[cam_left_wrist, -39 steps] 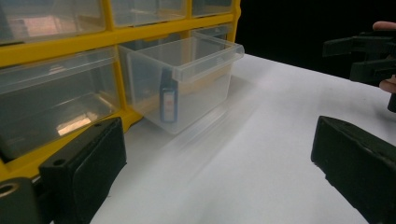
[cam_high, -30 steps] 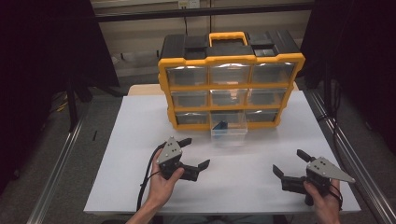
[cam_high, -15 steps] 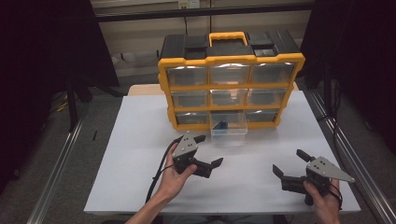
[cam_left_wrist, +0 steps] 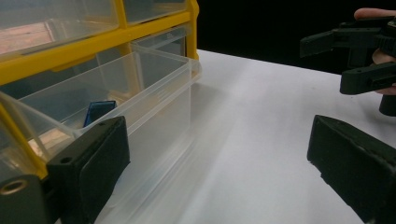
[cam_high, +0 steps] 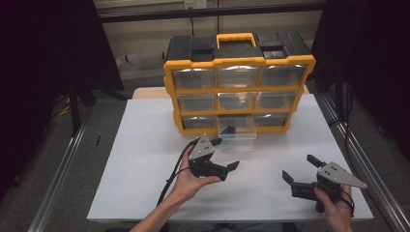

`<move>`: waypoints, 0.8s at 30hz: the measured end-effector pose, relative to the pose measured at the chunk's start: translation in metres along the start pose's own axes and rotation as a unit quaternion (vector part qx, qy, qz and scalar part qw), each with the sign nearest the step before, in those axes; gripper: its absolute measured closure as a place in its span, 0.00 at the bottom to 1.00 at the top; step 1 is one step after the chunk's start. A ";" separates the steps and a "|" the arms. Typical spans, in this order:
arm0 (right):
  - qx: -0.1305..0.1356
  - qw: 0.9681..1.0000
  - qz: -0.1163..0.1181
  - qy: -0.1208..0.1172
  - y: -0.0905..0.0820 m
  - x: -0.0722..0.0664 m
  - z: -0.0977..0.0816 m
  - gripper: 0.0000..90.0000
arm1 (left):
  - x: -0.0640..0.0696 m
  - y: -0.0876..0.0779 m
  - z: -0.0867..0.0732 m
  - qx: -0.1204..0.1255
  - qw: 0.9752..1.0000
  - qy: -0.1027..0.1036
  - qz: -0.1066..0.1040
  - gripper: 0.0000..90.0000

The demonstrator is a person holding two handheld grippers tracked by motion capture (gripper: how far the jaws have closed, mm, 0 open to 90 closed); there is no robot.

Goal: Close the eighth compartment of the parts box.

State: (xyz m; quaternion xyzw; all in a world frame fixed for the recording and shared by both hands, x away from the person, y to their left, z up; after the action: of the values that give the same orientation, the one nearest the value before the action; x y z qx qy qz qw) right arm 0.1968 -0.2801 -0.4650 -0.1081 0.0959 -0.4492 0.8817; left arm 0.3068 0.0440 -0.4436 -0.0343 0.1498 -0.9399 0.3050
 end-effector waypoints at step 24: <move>0.002 1.000 0.001 0.001 -0.001 0.000 0.000 0.00 | 0.000 0.016 -0.006 0.004 0.999 0.003 -0.036 0.57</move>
State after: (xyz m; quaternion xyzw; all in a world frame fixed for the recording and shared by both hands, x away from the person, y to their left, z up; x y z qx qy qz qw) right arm 0.1959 -0.2806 -0.4649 -0.1061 0.0961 -0.4482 0.8824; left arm 0.3151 0.0335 -0.4539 -0.0360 0.1453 -0.9511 0.2703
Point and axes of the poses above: each handheld gripper's, and its own axes: y roughly forward along the jaws, z roughly out of its top, x roughly to its right, the point moved 1 cm from there along y, roughly forward along the jaws, and after that the axes turned 13 degrees about z, right-handed, at the moved point
